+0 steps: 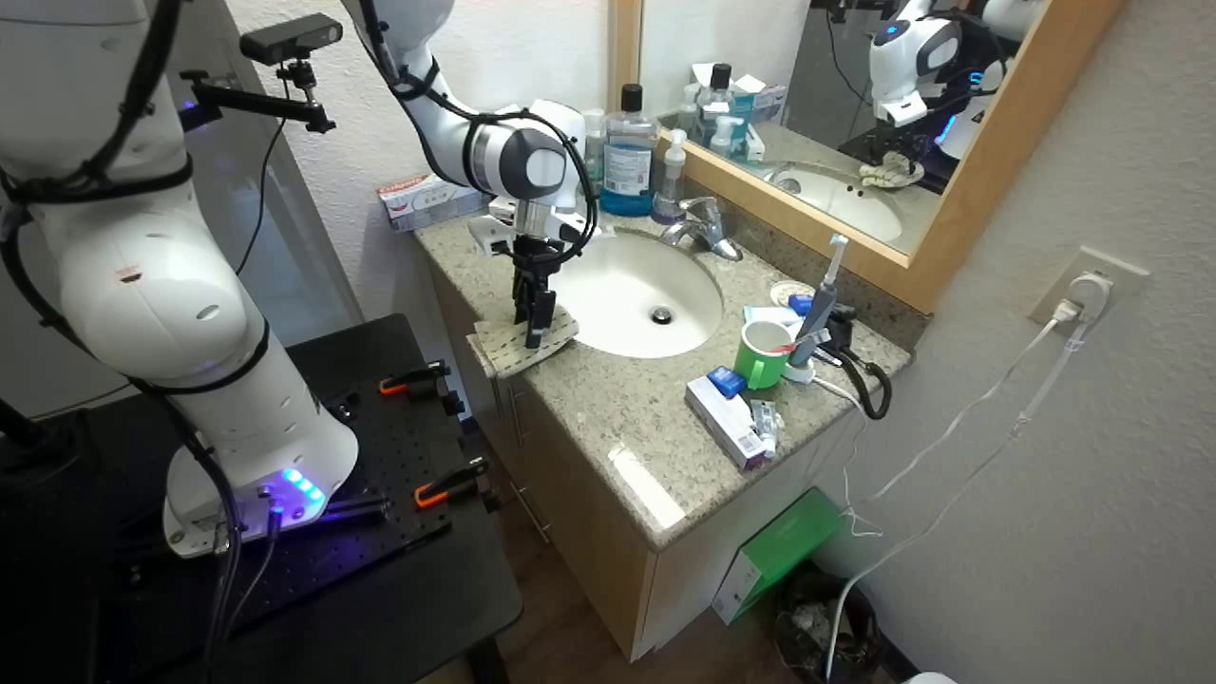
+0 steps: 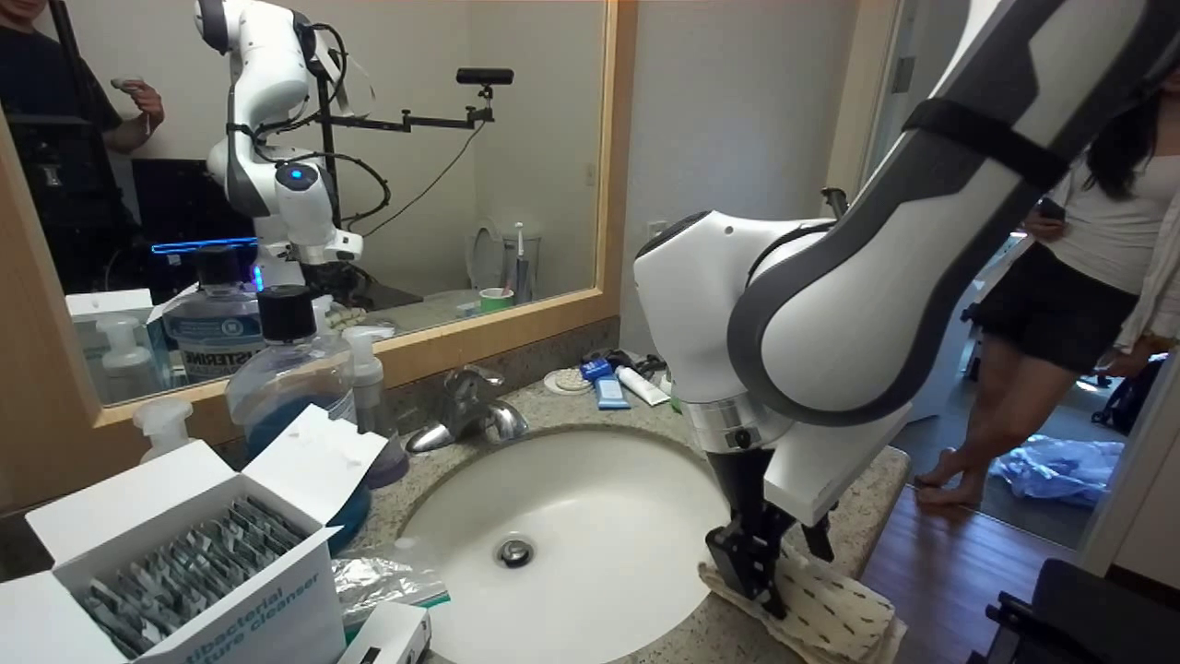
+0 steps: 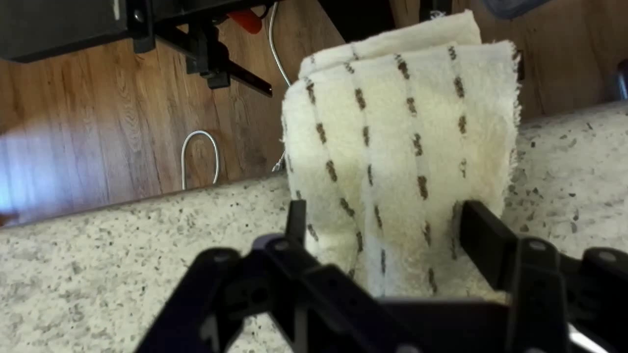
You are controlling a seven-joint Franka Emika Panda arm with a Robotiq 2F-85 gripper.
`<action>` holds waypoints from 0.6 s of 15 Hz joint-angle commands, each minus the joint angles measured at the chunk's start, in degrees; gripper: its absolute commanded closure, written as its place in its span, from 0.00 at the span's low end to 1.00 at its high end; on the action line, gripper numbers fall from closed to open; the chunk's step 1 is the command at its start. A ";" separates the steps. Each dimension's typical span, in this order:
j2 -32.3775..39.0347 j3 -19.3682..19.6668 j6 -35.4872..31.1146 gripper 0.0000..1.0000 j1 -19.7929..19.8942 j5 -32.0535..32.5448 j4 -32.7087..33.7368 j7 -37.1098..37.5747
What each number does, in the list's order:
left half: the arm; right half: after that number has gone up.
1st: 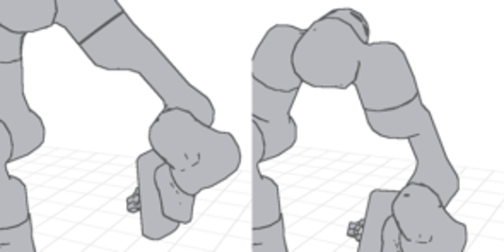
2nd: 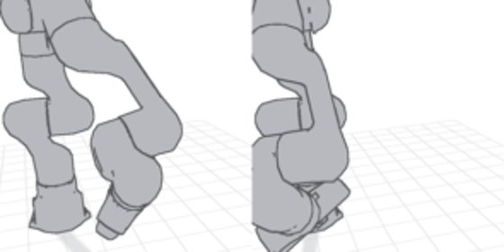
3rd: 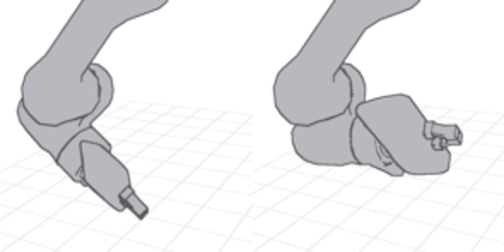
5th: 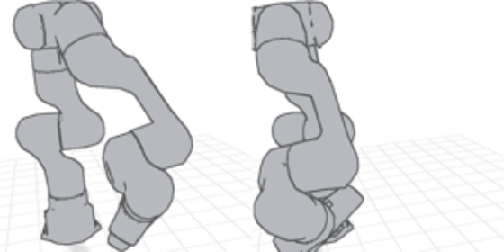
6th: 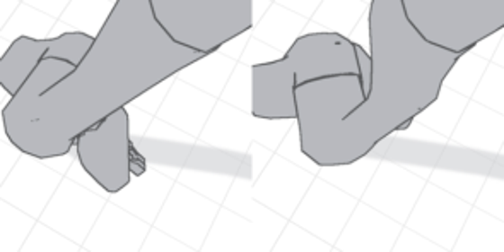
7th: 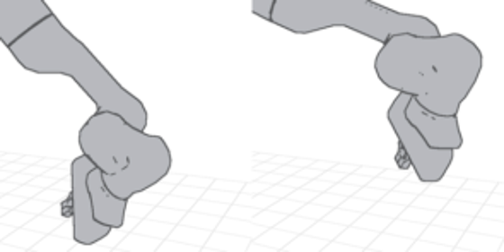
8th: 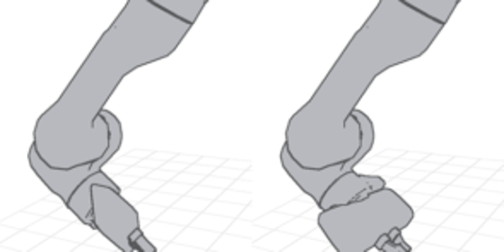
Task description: Use the cloth to wipe the counter
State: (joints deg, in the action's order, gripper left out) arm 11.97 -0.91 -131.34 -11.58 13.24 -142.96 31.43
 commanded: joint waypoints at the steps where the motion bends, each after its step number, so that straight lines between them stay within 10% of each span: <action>1: -5.29 -0.91 -3.21 0.00 0.54 1.05 -5.02 -1.80; 9: -12.58 -3.79 -3.40 0.00 1.41 -4.80 -8.63 -13.12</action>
State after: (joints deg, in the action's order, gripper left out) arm 4.28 -2.87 -134.93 -11.53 12.03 -148.81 24.32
